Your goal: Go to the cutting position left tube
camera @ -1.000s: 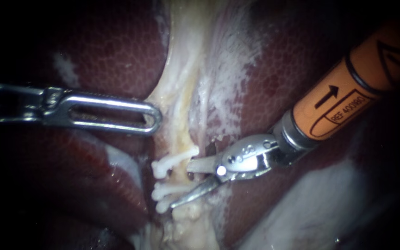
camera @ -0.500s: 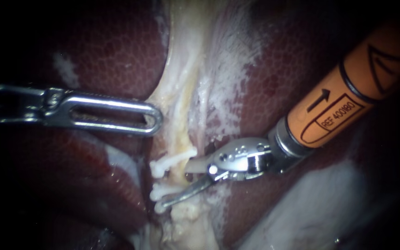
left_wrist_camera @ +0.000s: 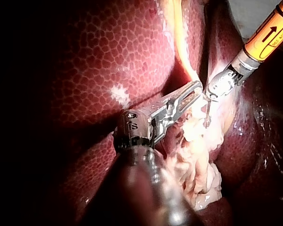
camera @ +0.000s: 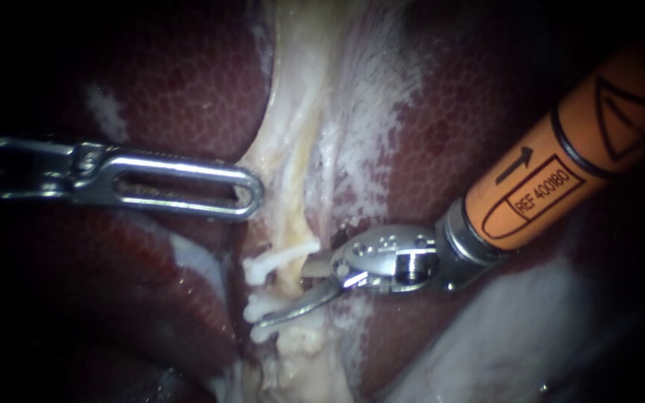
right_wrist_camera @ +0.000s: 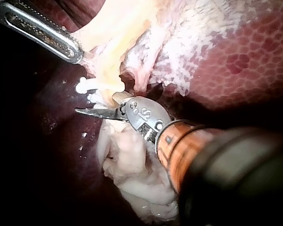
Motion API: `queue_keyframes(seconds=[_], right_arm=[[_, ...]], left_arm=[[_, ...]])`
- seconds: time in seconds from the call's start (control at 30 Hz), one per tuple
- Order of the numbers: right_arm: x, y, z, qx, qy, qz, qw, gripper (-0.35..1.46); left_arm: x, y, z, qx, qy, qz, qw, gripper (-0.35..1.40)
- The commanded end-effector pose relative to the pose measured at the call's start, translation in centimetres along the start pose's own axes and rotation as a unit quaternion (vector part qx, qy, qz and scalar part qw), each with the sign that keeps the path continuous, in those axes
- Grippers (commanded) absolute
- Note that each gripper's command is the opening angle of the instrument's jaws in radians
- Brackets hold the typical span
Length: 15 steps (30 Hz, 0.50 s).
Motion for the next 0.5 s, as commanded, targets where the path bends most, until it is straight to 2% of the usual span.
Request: queue_keyframes(seconds=[0.03,0.5], right_arm=[[0.00,0.01,0.00,0.000,0.000,0.006,1.0000,1.03],[-0.02,0.03,0.00,0.000,0.000,0.009,1.0000,0.87]], left_arm=[[0.00,0.00,0.00,0.000,0.000,0.000,1.0000,-0.35],[0.00,0.00,0.00,0.000,0.000,0.000,1.0000,-0.35]])
